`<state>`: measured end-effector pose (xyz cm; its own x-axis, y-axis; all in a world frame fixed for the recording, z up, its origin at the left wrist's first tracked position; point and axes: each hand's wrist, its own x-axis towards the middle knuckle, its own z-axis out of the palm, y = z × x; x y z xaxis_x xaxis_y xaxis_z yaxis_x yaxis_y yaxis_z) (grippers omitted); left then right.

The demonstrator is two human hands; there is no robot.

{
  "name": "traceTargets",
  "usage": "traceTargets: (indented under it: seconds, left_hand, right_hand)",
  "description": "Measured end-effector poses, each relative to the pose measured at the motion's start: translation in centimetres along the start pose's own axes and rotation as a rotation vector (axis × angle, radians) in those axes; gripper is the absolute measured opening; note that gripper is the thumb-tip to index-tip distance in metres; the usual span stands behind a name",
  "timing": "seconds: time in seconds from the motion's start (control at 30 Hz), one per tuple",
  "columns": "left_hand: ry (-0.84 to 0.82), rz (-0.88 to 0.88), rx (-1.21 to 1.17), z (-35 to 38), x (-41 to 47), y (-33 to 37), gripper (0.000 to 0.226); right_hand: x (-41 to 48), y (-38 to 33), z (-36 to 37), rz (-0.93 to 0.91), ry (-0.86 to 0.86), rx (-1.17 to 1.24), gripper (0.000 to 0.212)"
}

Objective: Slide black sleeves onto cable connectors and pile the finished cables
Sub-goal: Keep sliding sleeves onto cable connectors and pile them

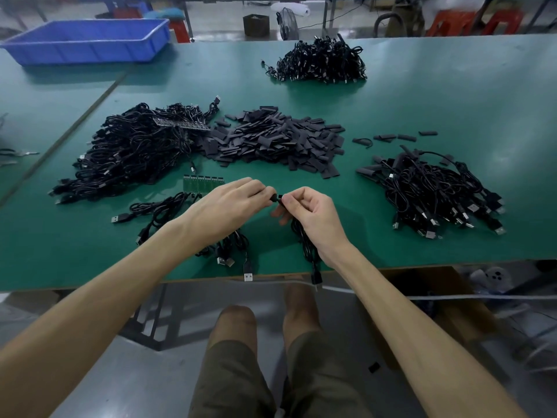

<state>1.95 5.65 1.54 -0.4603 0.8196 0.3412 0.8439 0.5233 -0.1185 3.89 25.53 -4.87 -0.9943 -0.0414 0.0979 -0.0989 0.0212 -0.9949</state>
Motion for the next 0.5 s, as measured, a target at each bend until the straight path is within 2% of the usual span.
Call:
traceTargets:
  seconds: [0.5]
  left_hand:
    - [-0.03, 0.043, -0.039, -0.25, -0.1, 0.05, 0.019]
  right_hand:
    - [-0.27, -0.07, -0.41, -0.015, -0.113, 0.106, 0.014]
